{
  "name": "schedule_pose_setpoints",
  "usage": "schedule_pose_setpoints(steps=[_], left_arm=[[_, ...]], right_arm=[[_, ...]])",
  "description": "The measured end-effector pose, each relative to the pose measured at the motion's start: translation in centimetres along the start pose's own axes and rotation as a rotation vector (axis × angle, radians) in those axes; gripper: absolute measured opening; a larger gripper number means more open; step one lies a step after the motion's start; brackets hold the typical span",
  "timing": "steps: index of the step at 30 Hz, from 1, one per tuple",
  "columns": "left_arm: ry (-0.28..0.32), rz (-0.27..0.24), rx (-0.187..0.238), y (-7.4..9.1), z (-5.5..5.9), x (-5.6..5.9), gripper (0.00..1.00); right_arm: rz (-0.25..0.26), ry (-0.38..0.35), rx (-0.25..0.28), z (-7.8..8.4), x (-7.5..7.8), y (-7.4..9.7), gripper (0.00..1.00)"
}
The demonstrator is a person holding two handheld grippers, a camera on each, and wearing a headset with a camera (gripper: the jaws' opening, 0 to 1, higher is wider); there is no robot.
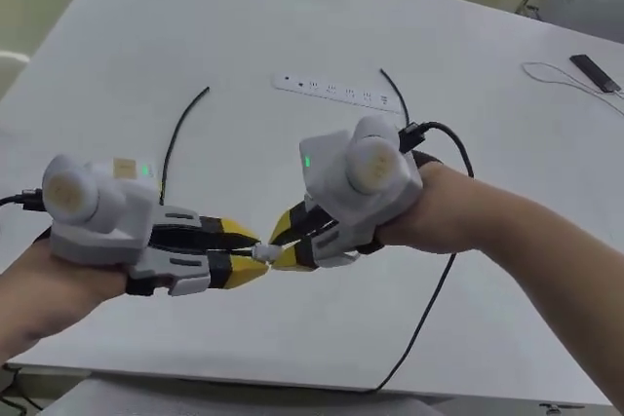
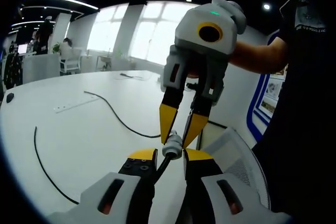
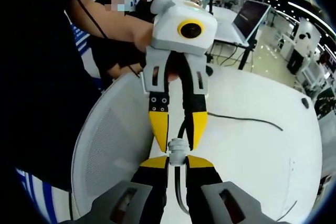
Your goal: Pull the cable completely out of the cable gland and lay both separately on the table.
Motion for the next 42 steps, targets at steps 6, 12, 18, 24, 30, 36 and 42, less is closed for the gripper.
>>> schedule_pose_setpoints(steps=[6, 12, 18, 24, 30, 36, 42], left_arm=[[0.000, 0.010, -0.002, -0.1, 0.2, 0.0, 0.18], [-0.032, 0.020, -0.007, -0.1, 0.3, 0.4, 0.15], [-0.044, 0.004, -0.010, 0.0, 0.3, 0.2, 0.15], [-0.034, 0.013, -0.019, 0.2, 0.4, 0.3, 0.15], [-0.037, 0.025, -0.019, 0.3, 0.2, 0.6, 0.15], [-0.070, 0.026, -0.020, 0.3, 0.0, 0.7, 0.15], [-0.100, 0.026, -0.015, 0.2, -0.4, 0.7, 0.15]], right_arm=[[0.006, 0.023, -0.002, 0.0, 0.0, -0.1, 0.06], [0.014, 0.043, -0.001, 0.1, -0.2, -0.3, 0.07], [0.039, 0.080, 0.003, 0.1, -0.2, -0.4, 0.07], [0.037, 0.079, 0.032, 0.0, -0.3, -0.4, 0.08], [0.022, -0.030, 0.136, 0.0, -0.3, 0.0, 0.11], [-0.102, -0.303, 0.385, 0.4, -0.1, 1.4, 0.18], [-0.190, -0.486, 0.521, 1.3, 1.1, 1.9, 0.15]])
Point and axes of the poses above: the centre of the closed fingertips' face, and the gripper's own axes: y roughly backward along the fingers, x roughly to its right, z roughly out of its underside, the point moved 3 cm from there along y, roughly backward along the fingers, and after that the axes turned 8 degrees about -z, right-handed, at the moved point
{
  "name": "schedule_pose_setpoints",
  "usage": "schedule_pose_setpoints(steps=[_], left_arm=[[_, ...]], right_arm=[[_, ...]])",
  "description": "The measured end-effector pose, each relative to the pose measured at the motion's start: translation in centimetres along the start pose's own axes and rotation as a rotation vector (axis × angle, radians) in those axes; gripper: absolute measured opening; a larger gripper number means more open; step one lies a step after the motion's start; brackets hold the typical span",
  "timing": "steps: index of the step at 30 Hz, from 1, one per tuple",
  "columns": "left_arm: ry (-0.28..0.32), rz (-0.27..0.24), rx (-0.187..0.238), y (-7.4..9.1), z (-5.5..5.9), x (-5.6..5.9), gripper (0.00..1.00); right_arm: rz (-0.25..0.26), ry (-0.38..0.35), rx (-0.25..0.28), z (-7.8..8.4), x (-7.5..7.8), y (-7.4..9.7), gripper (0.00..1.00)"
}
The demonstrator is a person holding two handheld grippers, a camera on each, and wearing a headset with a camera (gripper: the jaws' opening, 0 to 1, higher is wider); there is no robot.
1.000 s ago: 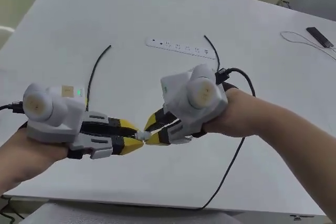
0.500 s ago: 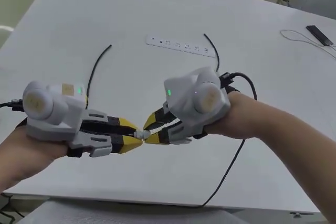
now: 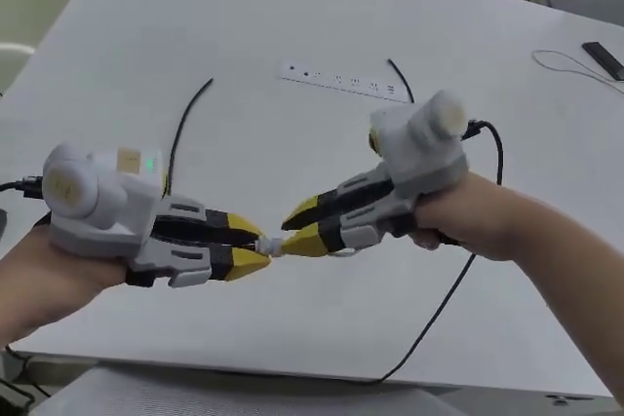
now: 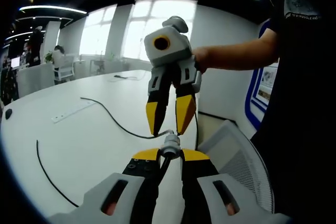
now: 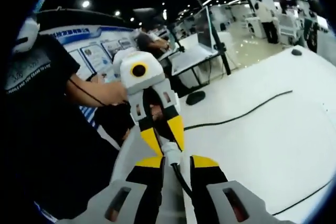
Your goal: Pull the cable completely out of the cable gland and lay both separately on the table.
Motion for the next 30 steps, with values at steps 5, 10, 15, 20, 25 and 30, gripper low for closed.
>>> schedule_pose_setpoints(steps=[5, 10, 15, 20, 25, 30], left_arm=[[-0.019, 0.000, -0.013, -0.1, -0.1, 0.0, 0.14], [-0.014, -0.002, -0.014, -0.3, -0.3, 0.0, 0.14], [-0.024, 0.008, -0.023, -0.7, -0.3, 0.3, 0.14], [-0.026, 0.013, -0.038, -0.9, -0.2, 0.5, 0.14], [-0.019, 0.016, -0.048, -1.1, 0.0, 0.5, 0.14], [0.028, 0.035, -0.053, -1.1, 0.1, 0.5, 0.14]], right_arm=[[-0.089, -0.097, 0.051, 0.3, -0.3, -0.4, 0.13], [-0.130, -0.126, 0.044, 0.8, -0.8, -0.9, 0.09], [-0.154, -0.149, 0.047, 1.1, -1.1, -1.1, 0.10], [-0.151, -0.114, 0.043, 1.4, -1.3, -1.1, 0.09], [-0.094, 0.011, 0.004, 1.5, -1.2, -0.9, 0.08], [-0.052, 0.149, -0.048, 1.5, -1.4, -0.9, 0.07]])
Point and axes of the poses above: the centre of the closed fingertips' face, and the gripper's own axes: y roughly backward along the fingers, x roughly to its right, z roughly out of its underside, the point moved 3 cm from there along y, roughly backward along the fingers, and after that the axes turned 8 degrees about -z, right-handed, at the moved point
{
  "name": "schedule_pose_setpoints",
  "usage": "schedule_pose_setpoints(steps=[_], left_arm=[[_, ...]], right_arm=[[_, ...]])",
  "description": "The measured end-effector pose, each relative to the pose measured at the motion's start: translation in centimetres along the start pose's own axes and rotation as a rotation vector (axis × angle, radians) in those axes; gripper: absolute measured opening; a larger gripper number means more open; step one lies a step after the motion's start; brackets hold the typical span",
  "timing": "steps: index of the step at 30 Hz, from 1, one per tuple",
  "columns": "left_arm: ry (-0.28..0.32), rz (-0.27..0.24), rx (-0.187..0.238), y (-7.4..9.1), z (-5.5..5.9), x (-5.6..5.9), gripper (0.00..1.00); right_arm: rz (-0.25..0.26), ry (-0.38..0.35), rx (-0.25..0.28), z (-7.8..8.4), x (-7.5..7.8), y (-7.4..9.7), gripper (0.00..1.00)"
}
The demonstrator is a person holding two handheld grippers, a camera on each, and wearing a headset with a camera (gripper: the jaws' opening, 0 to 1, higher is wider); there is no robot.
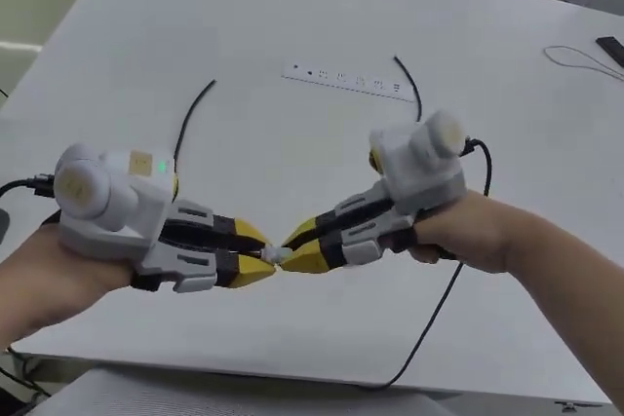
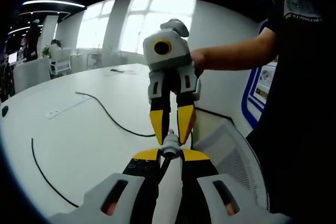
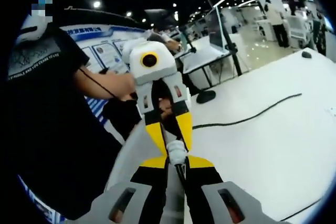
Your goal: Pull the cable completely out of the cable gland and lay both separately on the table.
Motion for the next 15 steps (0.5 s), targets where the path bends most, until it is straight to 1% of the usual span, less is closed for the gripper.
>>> schedule_pose_setpoints(steps=[2, 4, 5, 7, 8, 9, 10, 11, 12, 13, 15], left_arm=[[0.016, 0.005, 0.002, 0.0, 0.0, 0.0, 0.14], [0.046, 0.012, 0.004, 0.1, 0.0, -0.1, 0.14], [0.050, 0.013, 0.005, 0.1, 0.0, -0.1, 0.14], [0.078, 0.016, 0.011, 0.3, -0.1, -0.1, 0.14], [0.098, 0.020, 0.012, 0.3, -0.1, -0.1, 0.14], [0.122, 0.022, 0.010, 0.4, -0.1, -0.1, 0.14], [0.119, 0.022, 0.010, 0.5, -0.1, -0.2, 0.14], [0.120, 0.025, 0.011, 0.5, -0.1, -0.1, 0.14], [0.126, 0.027, 0.009, 0.6, 0.0, -0.1, 0.14], [0.129, 0.024, 0.006, 0.6, 0.0, -0.1, 0.14], [0.139, 0.030, -0.006, 0.6, 0.3, 0.0, 0.14]], right_arm=[[0.030, 0.053, -0.023, -0.1, -0.1, -0.1, 0.07], [0.060, 0.126, -0.051, -0.1, 0.0, 0.0, 0.07], [0.076, 0.144, -0.060, 0.0, 0.1, 0.1, 0.07], [0.120, 0.240, -0.085, -0.2, 0.0, 0.1, 0.07], [0.134, 0.272, -0.098, -0.3, -0.2, 0.0, 0.07], [0.162, 0.313, -0.112, -0.3, -0.3, -0.1, 0.07], [0.180, 0.356, -0.124, -0.4, -0.4, -0.1, 0.07], [0.202, 0.420, -0.152, -0.3, -0.5, -0.3, 0.07], [0.219, 0.446, -0.163, -0.3, -0.6, -0.3, 0.07], [0.255, 0.492, -0.195, -0.2, -0.6, -0.5, 0.07], [0.283, 0.546, -0.236, 0.0, -0.8, -1.0, 0.07]])
Point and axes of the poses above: the centre of the closed fingertips' face, and the gripper's own axes: y roughly backward along the fingers, x roughly to its right, z roughly out of its underside, the point moved 3 cm from there along y, roughly backward along the fingers, and after that the axes turned 8 degrees about -z, right-handed, at the moved point
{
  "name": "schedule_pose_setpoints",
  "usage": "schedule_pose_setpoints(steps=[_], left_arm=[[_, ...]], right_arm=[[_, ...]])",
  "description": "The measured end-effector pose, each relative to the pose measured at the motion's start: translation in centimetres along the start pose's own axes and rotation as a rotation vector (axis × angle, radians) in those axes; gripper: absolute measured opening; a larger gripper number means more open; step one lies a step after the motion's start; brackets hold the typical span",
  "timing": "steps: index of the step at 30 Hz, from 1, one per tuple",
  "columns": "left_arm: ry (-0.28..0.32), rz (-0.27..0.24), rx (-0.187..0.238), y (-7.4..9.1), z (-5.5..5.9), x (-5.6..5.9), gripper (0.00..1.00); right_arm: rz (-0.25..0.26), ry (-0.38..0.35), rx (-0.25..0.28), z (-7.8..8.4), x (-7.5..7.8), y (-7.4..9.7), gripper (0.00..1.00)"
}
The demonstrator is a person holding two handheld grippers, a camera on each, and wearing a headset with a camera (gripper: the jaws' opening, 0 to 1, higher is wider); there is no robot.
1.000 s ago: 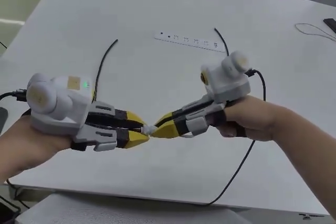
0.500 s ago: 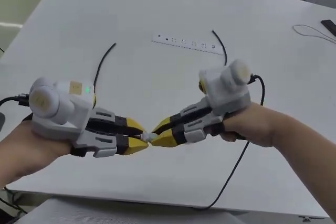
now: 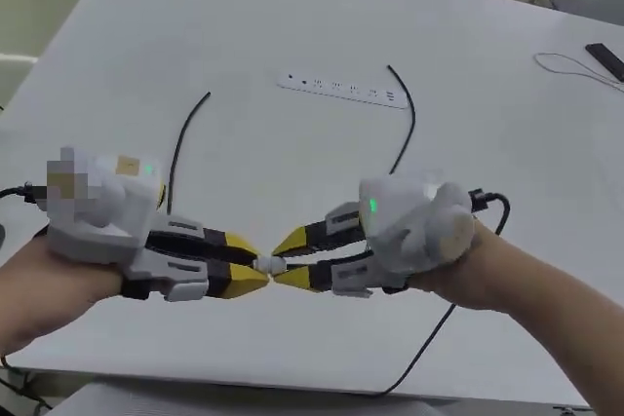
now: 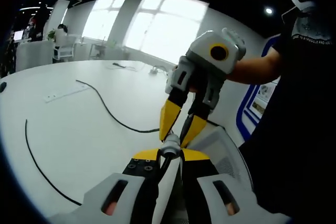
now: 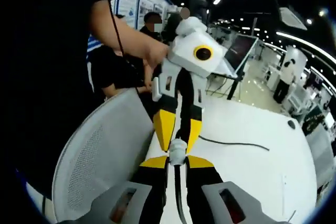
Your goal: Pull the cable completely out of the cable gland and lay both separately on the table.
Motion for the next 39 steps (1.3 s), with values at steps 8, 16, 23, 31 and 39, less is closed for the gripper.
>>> schedule_pose_setpoints(steps=[8, 16, 23, 31, 39], left_arm=[[0.019, 0.005, -0.004, 0.2, 0.4, 0.1, 0.15], [-0.006, 0.011, -0.001, 0.6, 0.4, 0.4, 0.15], [-0.064, 0.018, 0.007, 0.7, 0.4, 0.5, 0.15], [-0.142, 0.014, 0.009, 0.7, 0.3, 0.6, 0.15], [-0.166, 0.012, 0.003, 0.7, 0.3, 0.6, 0.15]], right_arm=[[0.070, 0.001, -0.015, -0.1, -0.3, -0.4, 0.08], [0.057, -0.115, 0.025, -0.5, -0.2, -0.3, 0.09], [-0.051, -0.361, 0.136, -0.4, 0.0, 0.4, 0.19], [-0.262, -0.724, 0.266, 0.4, 0.8, 0.4, 0.21], [-0.314, -0.748, 0.310, 0.3, 1.1, -0.3, 0.13]])
Point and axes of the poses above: the centre of the closed fingertips' face, and the gripper's own axes: y roughly backward along the fingers, x roughly to its right, z roughly out of its underside, the point moved 3 cm from there along y, roughly backward along the fingers, and after that the axes turned 8 degrees about -z, right-handed, at the moved point
